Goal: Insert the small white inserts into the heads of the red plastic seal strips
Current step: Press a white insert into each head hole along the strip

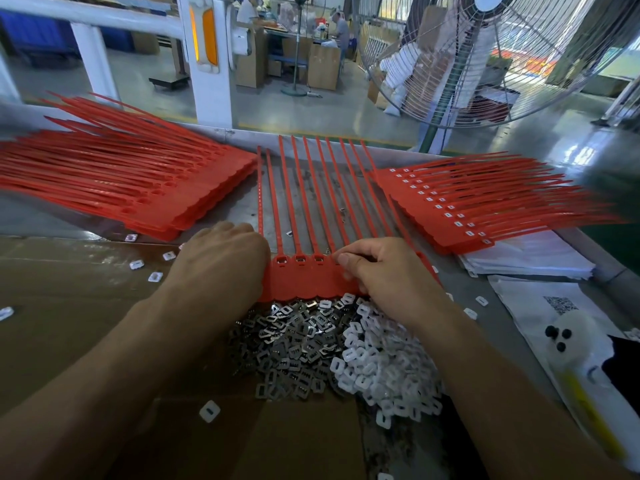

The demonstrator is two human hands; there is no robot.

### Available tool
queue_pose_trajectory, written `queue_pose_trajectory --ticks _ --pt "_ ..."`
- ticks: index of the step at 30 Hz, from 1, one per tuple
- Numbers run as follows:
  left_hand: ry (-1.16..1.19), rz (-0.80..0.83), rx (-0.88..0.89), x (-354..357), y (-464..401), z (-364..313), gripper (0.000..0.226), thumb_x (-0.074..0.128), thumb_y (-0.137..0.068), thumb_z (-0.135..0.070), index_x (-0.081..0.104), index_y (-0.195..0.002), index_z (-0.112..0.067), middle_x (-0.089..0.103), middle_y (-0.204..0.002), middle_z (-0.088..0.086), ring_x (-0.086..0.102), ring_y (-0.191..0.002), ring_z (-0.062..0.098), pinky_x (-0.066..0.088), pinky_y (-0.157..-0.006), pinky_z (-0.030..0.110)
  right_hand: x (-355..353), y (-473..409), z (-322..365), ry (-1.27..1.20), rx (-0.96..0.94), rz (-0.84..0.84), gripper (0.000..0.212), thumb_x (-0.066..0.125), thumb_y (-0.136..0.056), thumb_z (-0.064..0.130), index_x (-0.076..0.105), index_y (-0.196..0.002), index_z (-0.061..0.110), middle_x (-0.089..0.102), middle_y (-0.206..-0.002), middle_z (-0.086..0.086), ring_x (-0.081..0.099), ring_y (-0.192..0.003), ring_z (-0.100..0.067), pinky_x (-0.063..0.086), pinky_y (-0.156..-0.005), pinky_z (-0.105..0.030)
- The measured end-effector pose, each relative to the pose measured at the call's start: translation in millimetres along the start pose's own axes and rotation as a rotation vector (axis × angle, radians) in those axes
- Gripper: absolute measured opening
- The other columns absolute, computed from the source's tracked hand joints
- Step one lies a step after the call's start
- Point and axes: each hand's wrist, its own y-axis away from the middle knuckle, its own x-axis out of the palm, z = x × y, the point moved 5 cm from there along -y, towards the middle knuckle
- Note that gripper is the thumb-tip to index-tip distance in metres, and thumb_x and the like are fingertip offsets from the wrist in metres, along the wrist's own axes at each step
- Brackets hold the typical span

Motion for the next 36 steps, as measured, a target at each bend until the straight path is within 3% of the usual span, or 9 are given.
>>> queue_pose_trajectory --ticks 8,14,19,23,28,32,36 --pt "0.215 0.044 -0.070 2 -1 13 0.037 0.058 -0.086 -0.012 0.075 -0.109 -0.036 0.061 -0.112 -0.006 0.051 -0.116 0.021 0.044 -0.100 0.041 1 -2 -1 -0.010 -0.004 0.002 0.017 0.060 -0.104 0.027 0.076 -0.100 0.032 0.071 -0.073 0.021 0.055 -0.057 -0.011 0.046 -0.051 -0.022" --pt "0.282 0.016 -0.116 2 -4 16 0.036 0.056 -0.085 -0.009 0.076 -0.101 -0.034 0.064 -0.112 -0.006 0.053 -0.116 0.021 0.045 -0.100 0.041 2 -4 -2 -0.099 0.021 -0.021 0.019 0.059 -0.104 0.025 0.077 -0.105 0.031 0.074 -0.075 0.017 0.056 -0.052 0.005 0.041 -0.045 -0.012" --pt "0.320 -0.065 -0.153 5 -4 16 0.033 0.061 -0.082 -0.008 0.077 -0.096 -0.034 0.067 -0.107 -0.006 0.059 -0.111 0.021 0.048 -0.096 0.040 4 -3 5 -0.247 -0.006 0.046 0.014 0.067 -0.099 0.017 0.079 -0.099 0.024 0.077 -0.080 0.002 0.059 -0.055 -0.005 0.042 -0.044 -0.022" --pt "0.402 -0.138 -0.191 7 -5 23 0.031 0.061 -0.081 -0.007 0.078 -0.092 -0.031 0.073 -0.102 -0.004 0.063 -0.105 0.022 0.049 -0.094 0.037 3 -5 13 -0.338 -0.013 0.046 0.011 0.069 -0.098 0.013 0.079 -0.096 0.018 0.078 -0.084 -0.003 0.060 -0.056 -0.008 0.044 -0.045 -0.021" --pt "0.435 -0.227 -0.226 6 -7 28 0.025 0.058 -0.090 -0.013 0.074 -0.103 -0.027 0.074 -0.103 -0.003 0.066 -0.103 0.024 0.051 -0.089 0.038 4 -11 31 -0.305 -0.009 0.094 0.009 0.070 -0.098 0.018 0.077 -0.094 0.014 0.076 -0.081 -0.001 0.058 -0.056 -0.007 0.042 -0.044 -0.021" --pt "0.433 -0.189 -0.240 8 -8 34 0.009 0.066 -0.090 -0.029 0.074 -0.091 -0.025 0.073 -0.090 -0.005 0.067 -0.092 0.023 0.052 -0.085 0.040 13 -14 30 -0.294 0.041 0.115 0.011 0.071 -0.098 0.022 0.075 -0.093 0.012 0.072 -0.074 0.004 0.055 -0.052 -0.005 0.040 -0.043 -0.020" --pt "0.410 -0.159 -0.268 12 -7 34 0.019 0.070 -0.088 -0.044 0.073 -0.083 -0.026 0.069 -0.080 -0.010 0.066 -0.089 0.020 0.050 -0.089 0.041 21 -13 21 -0.268 0.063 0.110 0.015 0.072 -0.097 0.026 0.074 -0.095 0.012 0.070 -0.070 0.006 0.050 -0.045 -0.003 0.039 -0.042 -0.017"
